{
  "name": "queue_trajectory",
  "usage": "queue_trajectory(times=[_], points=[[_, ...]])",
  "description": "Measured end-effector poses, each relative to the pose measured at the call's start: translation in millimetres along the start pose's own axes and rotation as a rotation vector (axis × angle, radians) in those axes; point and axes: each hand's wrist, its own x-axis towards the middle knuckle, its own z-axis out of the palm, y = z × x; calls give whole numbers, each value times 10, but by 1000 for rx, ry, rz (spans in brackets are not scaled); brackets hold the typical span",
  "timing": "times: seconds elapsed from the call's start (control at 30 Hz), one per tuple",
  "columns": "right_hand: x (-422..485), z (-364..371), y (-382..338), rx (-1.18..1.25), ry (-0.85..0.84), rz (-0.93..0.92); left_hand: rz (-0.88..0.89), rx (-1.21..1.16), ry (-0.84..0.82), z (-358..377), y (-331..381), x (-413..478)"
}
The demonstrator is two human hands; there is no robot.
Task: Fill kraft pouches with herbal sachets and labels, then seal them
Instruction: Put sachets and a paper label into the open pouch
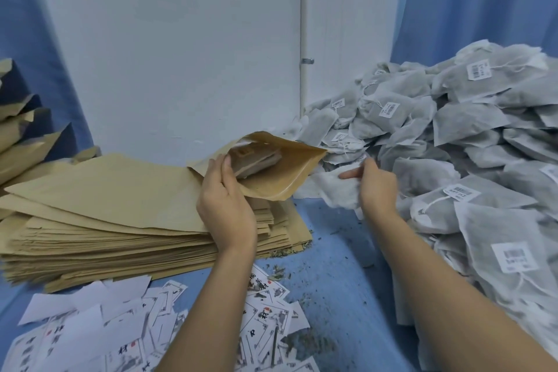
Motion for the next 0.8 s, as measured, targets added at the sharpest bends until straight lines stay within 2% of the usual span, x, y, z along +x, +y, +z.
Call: queue_trajectory(times=[0.07,0.13,0.2,0.27,0.33,0.5,0.7,0.8], points=[[-111,-24,-109,243,-384,173,-11,-11,7,-14,-19,9],[-206,-31,-182,376,-688,243,-24,-19,19,-33,-28,12],[-301,19,-257,365,-860,218,-20,-18,35,-55,-32,13],[-416,108,-335,357,-951,150,0,-12,33,-75,-41,19],[-536,225,-407,361,-943,111,22,-3,20,-105,-54,19],[-796,524,-575,255,-785,-37,19,6,-13,-256,-72,-1],[-1040,1009,-678,278,-765,99,-2,-44,-13,-468,-9,-78],[-1112,1230,-632,112,-702,95,18,-56,1,-594,32,-114]])
